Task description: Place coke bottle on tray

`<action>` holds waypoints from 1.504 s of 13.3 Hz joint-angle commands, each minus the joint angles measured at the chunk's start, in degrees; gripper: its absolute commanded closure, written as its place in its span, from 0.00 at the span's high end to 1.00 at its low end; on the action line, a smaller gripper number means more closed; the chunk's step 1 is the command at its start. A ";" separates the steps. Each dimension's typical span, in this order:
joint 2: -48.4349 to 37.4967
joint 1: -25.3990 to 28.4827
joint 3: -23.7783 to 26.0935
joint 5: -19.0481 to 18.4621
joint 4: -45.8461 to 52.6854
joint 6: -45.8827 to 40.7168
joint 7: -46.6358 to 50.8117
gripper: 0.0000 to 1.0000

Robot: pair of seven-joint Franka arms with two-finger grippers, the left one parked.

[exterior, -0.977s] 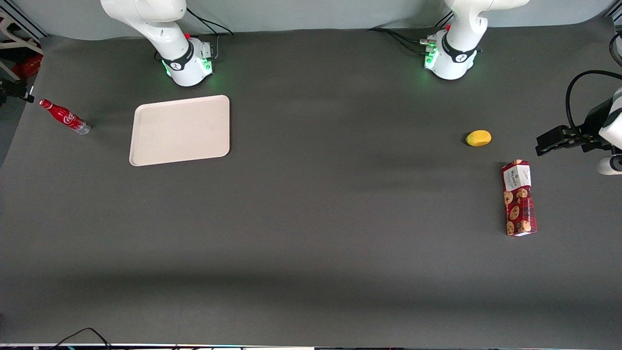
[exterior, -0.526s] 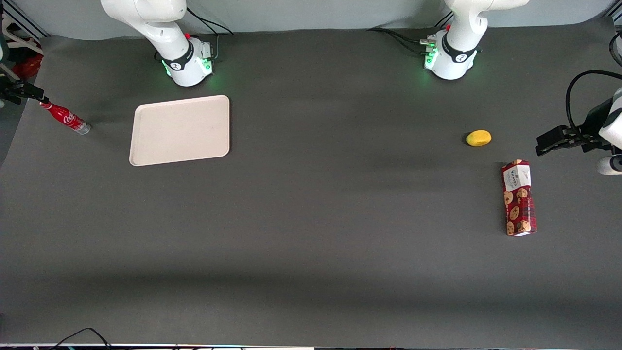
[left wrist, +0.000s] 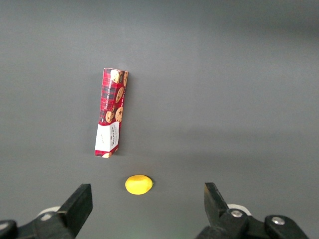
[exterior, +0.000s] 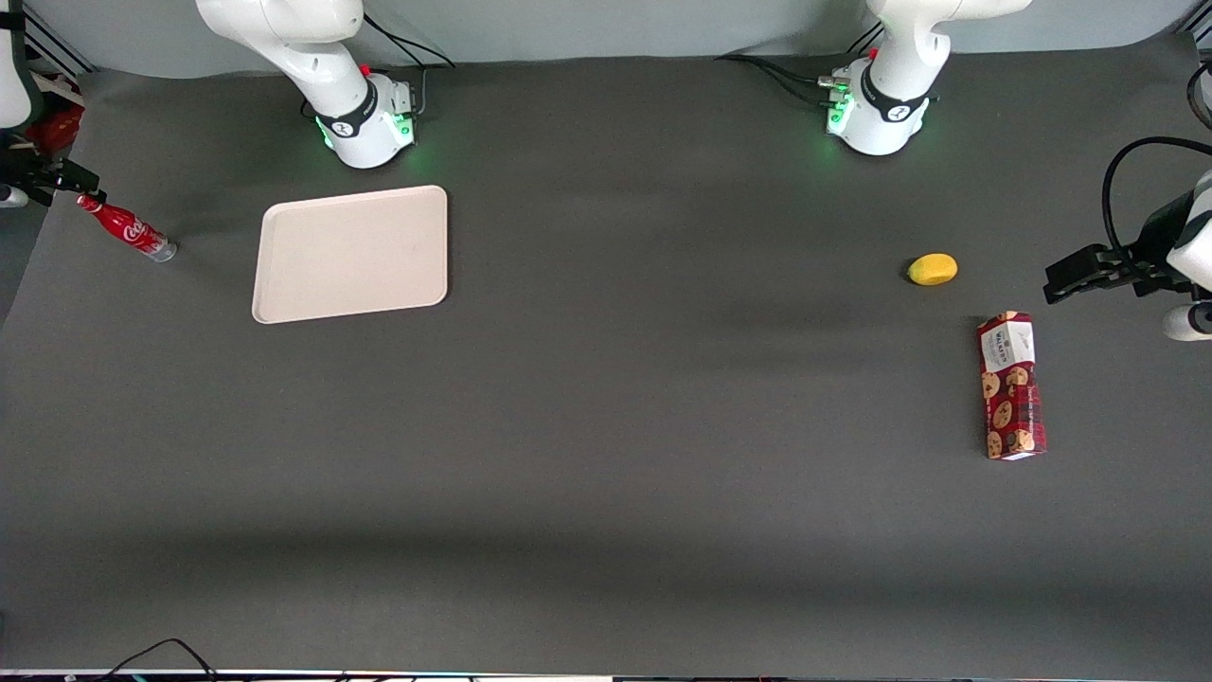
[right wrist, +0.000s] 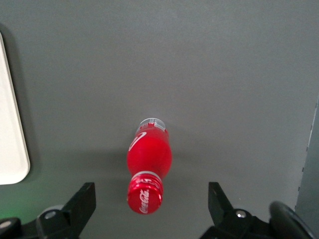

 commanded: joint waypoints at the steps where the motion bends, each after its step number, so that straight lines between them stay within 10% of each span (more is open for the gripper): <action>1: -0.51 -0.06 -0.82 -1.34 -1.57 2.67 -1.16 1.00; 9: 0.98 -0.06 -2.67 -0.73 -2.71 5.92 -3.98 0.99; 20: 2.21 0.64 -2.59 1.80 -3.33 7.60 -3.54 0.68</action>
